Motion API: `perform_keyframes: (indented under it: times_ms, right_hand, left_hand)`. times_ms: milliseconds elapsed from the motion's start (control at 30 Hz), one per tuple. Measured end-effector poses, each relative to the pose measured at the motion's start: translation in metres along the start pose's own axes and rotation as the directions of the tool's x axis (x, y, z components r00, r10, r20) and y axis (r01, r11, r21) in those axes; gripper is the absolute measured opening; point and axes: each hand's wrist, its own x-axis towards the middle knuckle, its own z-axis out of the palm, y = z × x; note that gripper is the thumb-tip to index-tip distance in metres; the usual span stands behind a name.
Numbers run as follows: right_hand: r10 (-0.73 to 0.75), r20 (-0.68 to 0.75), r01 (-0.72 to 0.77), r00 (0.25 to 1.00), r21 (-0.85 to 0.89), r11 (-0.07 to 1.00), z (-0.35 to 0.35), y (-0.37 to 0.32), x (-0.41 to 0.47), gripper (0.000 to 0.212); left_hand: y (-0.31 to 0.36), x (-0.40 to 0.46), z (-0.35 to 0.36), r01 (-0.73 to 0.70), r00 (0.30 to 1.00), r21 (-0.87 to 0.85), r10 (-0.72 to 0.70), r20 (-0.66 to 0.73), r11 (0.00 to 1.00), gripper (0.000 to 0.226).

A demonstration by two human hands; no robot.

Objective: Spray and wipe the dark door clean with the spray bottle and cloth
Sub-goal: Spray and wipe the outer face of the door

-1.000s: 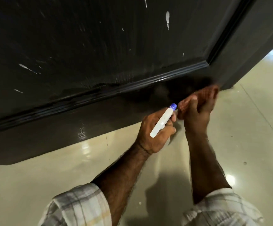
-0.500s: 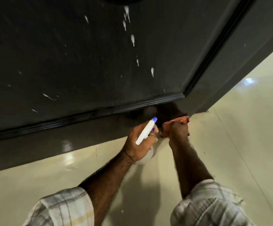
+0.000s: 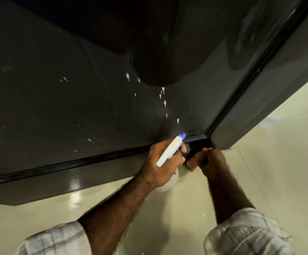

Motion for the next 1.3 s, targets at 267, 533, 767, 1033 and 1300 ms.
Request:
perform_keyframes:
  times_ms: [267,533,767,1033,1300]
  right_hand:
    - [-0.778,-0.282,0.809,0.561,-0.01,0.587,0.012,-0.16,-0.092,0.051]
    - [-0.341,-0.051,0.341,0.939,-0.011,0.94,0.008,-0.07,-0.077,0.021]
    - [-0.642,-0.162,0.66,0.749,0.092,0.746,0.027,-0.172,-0.131,0.033]
    - [-0.683,-0.06,0.657,0.728,-0.227,0.719,0.015,-0.121,-0.114,0.054]
    - [-0.818,-0.086,0.821,0.568,-0.011,0.571,0.025,-0.233,-0.199,0.022]
  left_hand:
    - [0.066,0.013,0.008,0.004,1.0,-0.025,-0.004,0.016,1.0,0.013]
    - [0.11,0.012,0.003,-0.041,0.999,0.052,0.04,0.015,0.998,0.014]
    - [0.166,0.009,0.004,-0.042,0.997,0.07,0.038,0.063,0.997,0.018]
    - [0.219,0.016,0.011,-0.066,0.998,0.087,0.066,0.01,0.994,0.011]
    - [0.241,0.003,-0.007,-0.085,0.995,0.146,0.091,-0.034,0.986,0.013]
